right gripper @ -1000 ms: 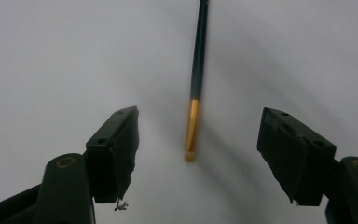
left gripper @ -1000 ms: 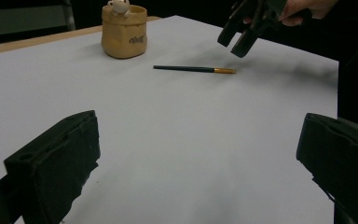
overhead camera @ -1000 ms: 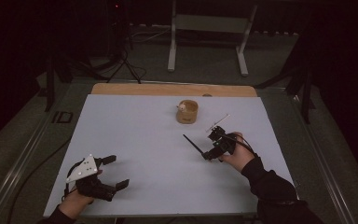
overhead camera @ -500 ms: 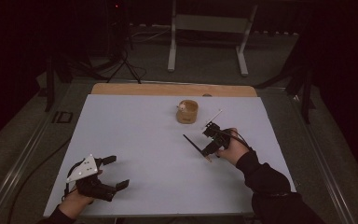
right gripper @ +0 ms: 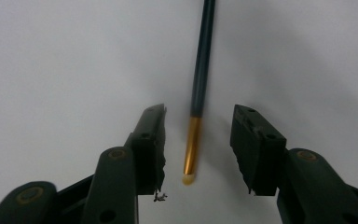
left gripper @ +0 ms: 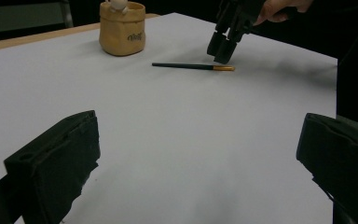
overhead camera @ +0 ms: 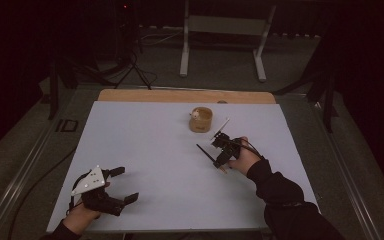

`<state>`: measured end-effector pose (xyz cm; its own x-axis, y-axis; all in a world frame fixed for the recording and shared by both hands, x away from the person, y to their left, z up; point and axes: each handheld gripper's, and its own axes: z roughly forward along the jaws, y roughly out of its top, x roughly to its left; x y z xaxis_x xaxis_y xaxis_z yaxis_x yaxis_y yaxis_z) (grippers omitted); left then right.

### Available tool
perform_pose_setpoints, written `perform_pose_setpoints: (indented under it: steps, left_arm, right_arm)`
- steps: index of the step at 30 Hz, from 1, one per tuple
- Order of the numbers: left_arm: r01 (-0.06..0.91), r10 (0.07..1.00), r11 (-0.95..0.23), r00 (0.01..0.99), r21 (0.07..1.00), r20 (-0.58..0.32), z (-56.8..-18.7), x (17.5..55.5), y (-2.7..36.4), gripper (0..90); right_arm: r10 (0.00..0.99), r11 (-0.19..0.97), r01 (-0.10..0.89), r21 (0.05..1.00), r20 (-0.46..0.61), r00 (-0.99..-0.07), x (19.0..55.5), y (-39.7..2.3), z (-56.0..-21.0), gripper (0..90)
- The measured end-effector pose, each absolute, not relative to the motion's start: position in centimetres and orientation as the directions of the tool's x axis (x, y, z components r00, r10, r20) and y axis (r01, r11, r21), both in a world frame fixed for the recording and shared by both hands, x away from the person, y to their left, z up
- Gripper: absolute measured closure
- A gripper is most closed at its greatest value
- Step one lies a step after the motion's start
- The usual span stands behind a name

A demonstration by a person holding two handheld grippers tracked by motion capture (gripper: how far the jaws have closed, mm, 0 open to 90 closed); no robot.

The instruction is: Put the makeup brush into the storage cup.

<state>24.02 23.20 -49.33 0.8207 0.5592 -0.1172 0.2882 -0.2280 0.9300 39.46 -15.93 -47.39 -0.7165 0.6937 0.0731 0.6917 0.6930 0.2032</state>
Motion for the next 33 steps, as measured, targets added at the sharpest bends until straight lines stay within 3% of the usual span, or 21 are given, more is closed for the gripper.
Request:
perform_pose_setpoints:
  steps: [20,26,33]
  left_arm:
    - [0.29,0.557,-0.231,0.822,0.929,-0.118,-49.4,24.0,23.2,0.5]
    - [0.289,0.558,-0.232,0.822,0.929,-0.116,-49.4,24.0,23.2,0.5]
    - [0.29,0.557,-0.237,0.823,0.927,-0.114,-49.4,24.1,23.0,0.5]
  right_arm:
    - [0.685,0.72,0.676,0.156,-0.009,-0.728,39.6,-14.7,-49.0,72.8]
    - [0.702,0.706,0.693,0.148,-0.014,-0.712,39.4,-14.3,-49.0,82.6]
    - [0.706,0.702,0.699,0.138,-0.002,-0.709,39.7,-14.4,-49.0,83.8]
